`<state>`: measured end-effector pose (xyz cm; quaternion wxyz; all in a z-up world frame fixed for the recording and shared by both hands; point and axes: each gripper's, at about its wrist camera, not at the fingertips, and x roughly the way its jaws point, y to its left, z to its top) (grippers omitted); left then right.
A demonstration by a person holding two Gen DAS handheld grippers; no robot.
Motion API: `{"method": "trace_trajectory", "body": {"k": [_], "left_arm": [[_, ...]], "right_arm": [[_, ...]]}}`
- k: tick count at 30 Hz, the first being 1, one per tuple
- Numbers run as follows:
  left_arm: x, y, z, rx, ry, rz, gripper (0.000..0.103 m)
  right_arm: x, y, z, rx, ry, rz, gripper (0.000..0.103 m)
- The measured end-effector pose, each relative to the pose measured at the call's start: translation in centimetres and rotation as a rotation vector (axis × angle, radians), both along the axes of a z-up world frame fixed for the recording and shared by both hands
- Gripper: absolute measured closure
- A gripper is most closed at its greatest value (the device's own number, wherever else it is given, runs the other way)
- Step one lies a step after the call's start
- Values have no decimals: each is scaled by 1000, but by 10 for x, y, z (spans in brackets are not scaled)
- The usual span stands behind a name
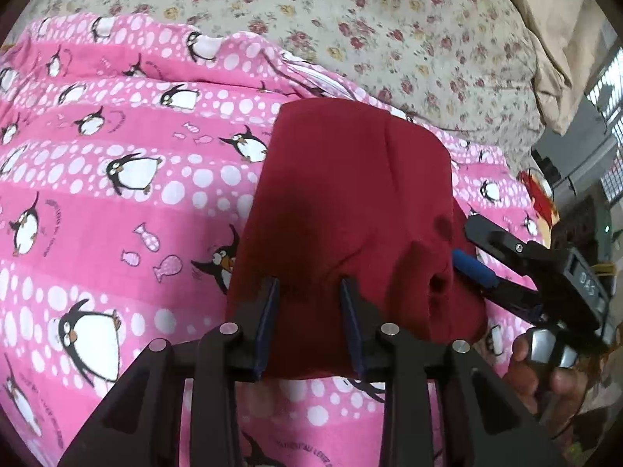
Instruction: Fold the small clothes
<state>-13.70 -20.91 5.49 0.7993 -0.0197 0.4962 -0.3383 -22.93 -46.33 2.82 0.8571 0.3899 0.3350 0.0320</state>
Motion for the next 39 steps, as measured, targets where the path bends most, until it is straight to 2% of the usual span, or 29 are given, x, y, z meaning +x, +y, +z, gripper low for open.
{"method": "trace_trajectory", "body": {"k": [6, 11, 13, 14, 18, 22, 24, 28, 32, 36, 39], "left_arm": [[-9, -8, -1, 22, -47, -34, 92], [-5, -5, 0, 7, -19, -30, 92], [-4, -3, 1, 2, -16, -28, 92], [-3, -2, 1, -1, -15, -27, 92], [-3, 4, 8, -19, -20, -10, 92], [-3, 11, 19, -16, -79, 14, 89], [-2, 15, 23, -27, -93, 23, 88], [5, 19, 26, -61, -62, 38, 88], [13, 7, 35, -43, -61, 25, 87], [22, -14, 34, -36, -27, -9, 83], [24, -41, 18, -10, 3, -70, 80]], "right_arm": [[22, 14, -6, -48, 19, 21, 19], [43, 29, -7, -135, 33, 25, 20], [48, 35, -6, -204, 42, 11, 37], [50, 38, -5, -235, 50, 8, 53], [49, 38, -1, -253, 52, 12, 70], [42, 32, 17, -267, 31, 38, 81], [39, 30, 29, -290, 19, 46, 82], [31, 20, 52, -351, 16, 71, 84], [23, 2, 63, -415, 40, 79, 85], [13, -25, 62, -449, 77, 70, 85], [13, -39, 43, -428, 112, 66, 85]]}}
